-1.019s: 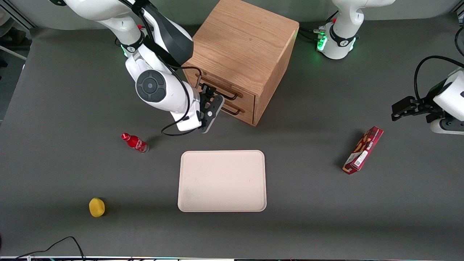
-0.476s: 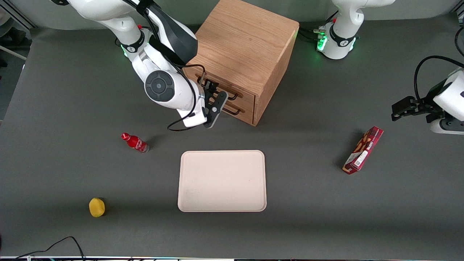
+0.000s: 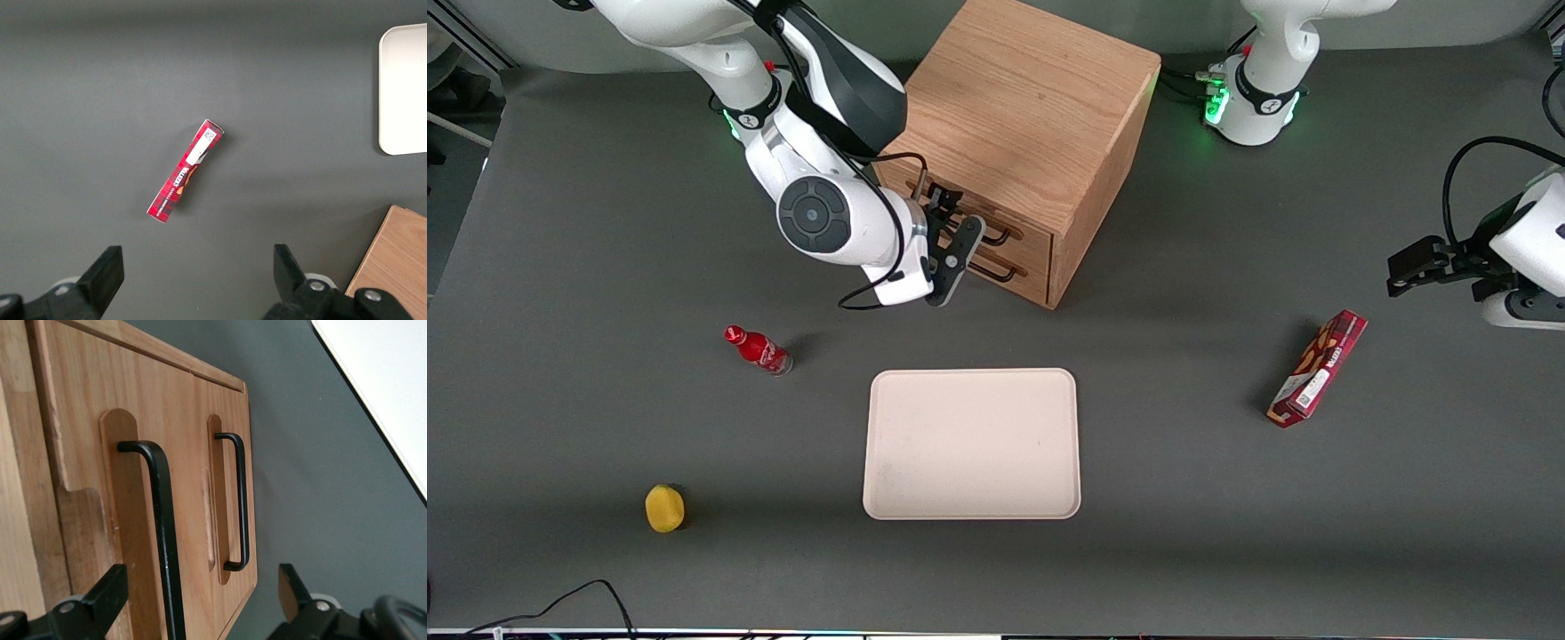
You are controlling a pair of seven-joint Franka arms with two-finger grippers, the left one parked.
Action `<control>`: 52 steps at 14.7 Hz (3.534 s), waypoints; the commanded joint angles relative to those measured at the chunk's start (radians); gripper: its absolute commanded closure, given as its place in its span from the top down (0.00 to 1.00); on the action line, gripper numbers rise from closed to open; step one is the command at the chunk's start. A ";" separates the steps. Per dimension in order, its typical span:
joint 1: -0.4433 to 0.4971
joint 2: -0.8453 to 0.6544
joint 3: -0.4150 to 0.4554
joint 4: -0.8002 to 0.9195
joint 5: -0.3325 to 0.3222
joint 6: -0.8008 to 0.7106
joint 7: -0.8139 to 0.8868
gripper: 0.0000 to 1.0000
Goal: Open upper drawer
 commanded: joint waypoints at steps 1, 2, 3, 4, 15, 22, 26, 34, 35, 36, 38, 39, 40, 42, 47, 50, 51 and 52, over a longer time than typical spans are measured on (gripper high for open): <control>-0.012 -0.031 0.010 -0.053 0.022 0.018 -0.012 1.00; -0.012 -0.031 0.010 -0.062 0.022 0.027 -0.014 1.00; -0.012 -0.031 0.010 -0.066 0.021 0.032 -0.014 1.00; -0.011 -0.029 0.010 -0.068 0.021 0.035 -0.014 1.00; 0.000 -0.017 0.010 -0.105 0.021 0.112 -0.011 1.00; 0.009 -0.010 0.010 -0.120 0.019 0.148 -0.007 1.00; 0.009 0.003 0.008 -0.119 0.007 0.156 -0.009 1.00; 0.006 0.010 0.004 -0.117 -0.007 0.179 -0.009 1.00; 0.006 0.012 0.002 -0.117 -0.011 0.182 -0.009 1.00; 0.006 0.013 0.000 -0.116 -0.018 0.184 -0.009 1.00; 0.002 0.024 -0.003 -0.111 -0.036 0.194 -0.009 1.00; -0.001 0.026 -0.003 -0.108 -0.044 0.196 -0.011 1.00; -0.003 0.027 -0.003 -0.105 -0.048 0.196 -0.014 1.00; -0.008 0.029 -0.004 -0.094 -0.051 0.196 -0.018 1.00; -0.012 0.052 -0.018 -0.062 -0.077 0.196 -0.021 1.00; -0.014 0.067 -0.026 -0.034 -0.097 0.194 -0.023 1.00; -0.012 0.073 -0.036 -0.018 -0.100 0.194 -0.021 1.00; -0.012 0.079 -0.048 -0.002 -0.100 0.193 -0.024 1.00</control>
